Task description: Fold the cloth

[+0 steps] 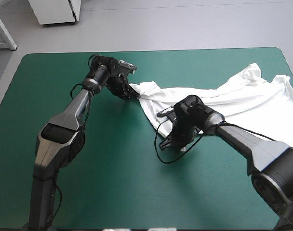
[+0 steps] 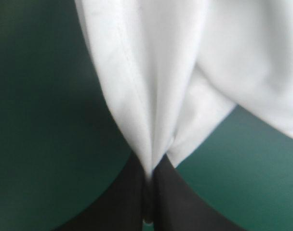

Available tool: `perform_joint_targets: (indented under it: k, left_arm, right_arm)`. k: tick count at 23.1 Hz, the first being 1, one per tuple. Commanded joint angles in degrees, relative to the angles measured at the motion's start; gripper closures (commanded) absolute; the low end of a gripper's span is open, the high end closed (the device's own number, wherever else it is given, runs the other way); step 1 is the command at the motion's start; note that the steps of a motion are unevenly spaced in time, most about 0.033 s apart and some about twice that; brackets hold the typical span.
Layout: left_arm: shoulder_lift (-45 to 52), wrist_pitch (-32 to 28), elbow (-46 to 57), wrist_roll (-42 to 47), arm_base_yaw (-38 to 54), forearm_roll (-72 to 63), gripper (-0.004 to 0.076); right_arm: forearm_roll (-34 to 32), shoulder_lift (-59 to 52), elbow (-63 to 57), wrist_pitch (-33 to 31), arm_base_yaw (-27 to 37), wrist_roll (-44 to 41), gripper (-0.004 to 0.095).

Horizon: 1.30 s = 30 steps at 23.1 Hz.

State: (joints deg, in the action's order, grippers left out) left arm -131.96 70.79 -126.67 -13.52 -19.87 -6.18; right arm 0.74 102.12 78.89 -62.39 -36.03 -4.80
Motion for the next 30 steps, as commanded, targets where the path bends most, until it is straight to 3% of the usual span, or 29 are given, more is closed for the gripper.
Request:
perform_joint_targets:
  k: [1, 5, 11, 18, 25, 30]
  left_arm:
    - [10.95, 3.05, -4.19, 0.71, 0.0, -1.4, 0.0733]
    - [21.28, 3.05, -6.43, 0.65, 0.0, -1.29, 0.0733]
    - [36.05, 2.81, -12.26, 2.19, -0.13, -3.07, 0.0733]
    - [48.38, -2.05, -18.38, 5.58, -0.13, 4.32, 0.0733]
    - [53.68, -8.96, -18.38, 5.58, -0.13, 0.52, 0.0733]
    - [56.74, -18.74, -18.38, 4.69, -0.13, -5.72, 0.0733]
  right_arm:
    - [-6.33, -10.69, 7.4, -4.49, -0.08, -2.55, 0.0925]
    - [-13.03, -18.05, 19.8, -9.21, -0.08, -2.7, 0.0925]
    - [-20.37, -24.27, 38.88, -9.21, -0.08, -2.7, 0.0925]
    - [-32.53, -26.56, 57.93, -9.1, -0.08, 0.78, 0.0925]
    - [-32.07, -26.04, 67.64, -5.0, -0.08, 2.68, 0.0925]
    - [-23.89, -26.04, 73.51, -1.63, -0.08, 7.97, 0.0924]
